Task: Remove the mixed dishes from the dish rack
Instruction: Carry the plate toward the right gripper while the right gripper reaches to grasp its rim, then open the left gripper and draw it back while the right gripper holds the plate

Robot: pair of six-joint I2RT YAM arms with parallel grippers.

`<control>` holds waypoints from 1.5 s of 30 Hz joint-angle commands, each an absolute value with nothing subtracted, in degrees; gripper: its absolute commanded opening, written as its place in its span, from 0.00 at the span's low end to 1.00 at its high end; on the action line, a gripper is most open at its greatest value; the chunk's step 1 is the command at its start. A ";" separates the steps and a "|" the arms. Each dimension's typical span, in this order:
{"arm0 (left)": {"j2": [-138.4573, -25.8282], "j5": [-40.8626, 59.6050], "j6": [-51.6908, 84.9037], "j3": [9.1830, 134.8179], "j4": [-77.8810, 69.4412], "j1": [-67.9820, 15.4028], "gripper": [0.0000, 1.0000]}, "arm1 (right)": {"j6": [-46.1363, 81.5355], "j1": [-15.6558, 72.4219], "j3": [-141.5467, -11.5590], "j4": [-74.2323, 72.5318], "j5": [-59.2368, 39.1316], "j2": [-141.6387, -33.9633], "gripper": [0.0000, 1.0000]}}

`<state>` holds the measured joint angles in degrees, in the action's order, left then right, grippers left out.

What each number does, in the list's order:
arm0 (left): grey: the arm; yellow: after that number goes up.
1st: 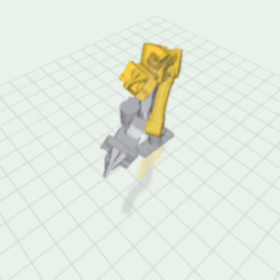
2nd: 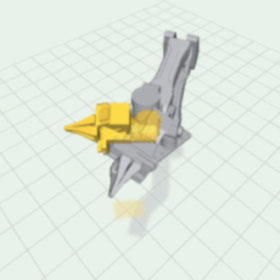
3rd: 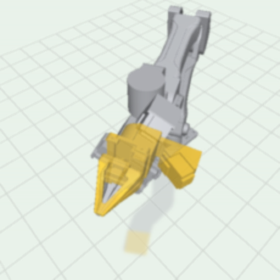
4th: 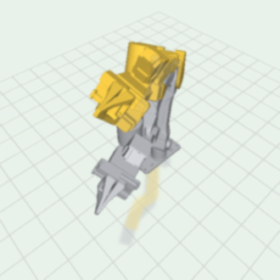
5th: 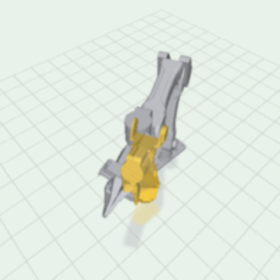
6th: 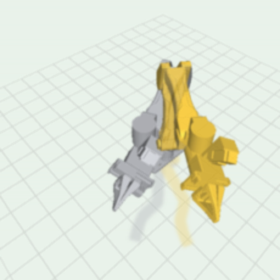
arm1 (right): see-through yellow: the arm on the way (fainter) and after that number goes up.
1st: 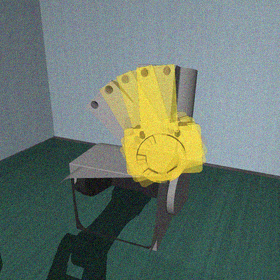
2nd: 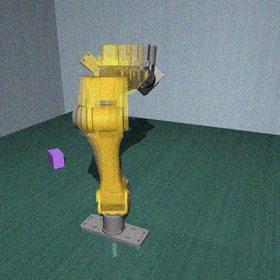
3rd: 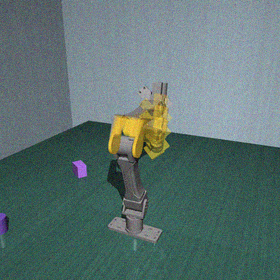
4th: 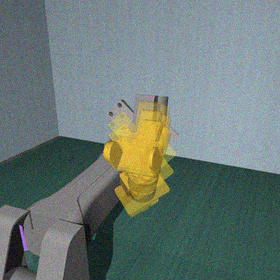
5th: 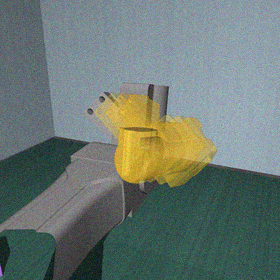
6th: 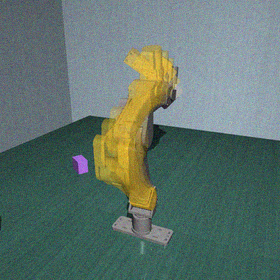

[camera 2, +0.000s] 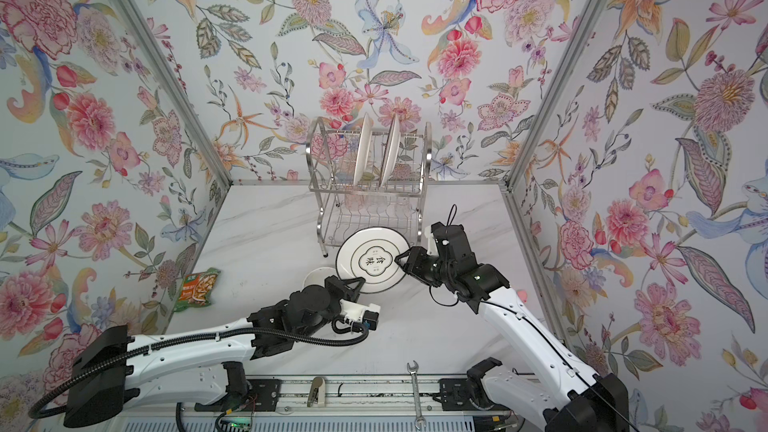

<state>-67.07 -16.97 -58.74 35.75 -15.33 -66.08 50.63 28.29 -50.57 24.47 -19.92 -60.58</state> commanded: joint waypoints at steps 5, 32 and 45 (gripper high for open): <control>-67.93 -19.24 -60.73 34.11 -24.07 -67.06 0.00 | 52.12 27.87 -48.33 26.10 -21.91 -60.63 0.32; -67.90 -20.67 -55.53 36.47 -22.81 -67.76 0.79 | 51.50 24.26 -47.94 21.50 -21.26 -57.41 0.00; -51.32 -23.18 -40.51 35.52 -10.11 -67.76 0.99 | 39.96 17.17 -47.36 35.06 -14.14 -53.78 0.00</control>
<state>-54.08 -20.99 -47.00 34.65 -14.81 -67.11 45.10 17.47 -47.40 31.05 -16.67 -54.02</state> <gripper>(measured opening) 0.991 0.075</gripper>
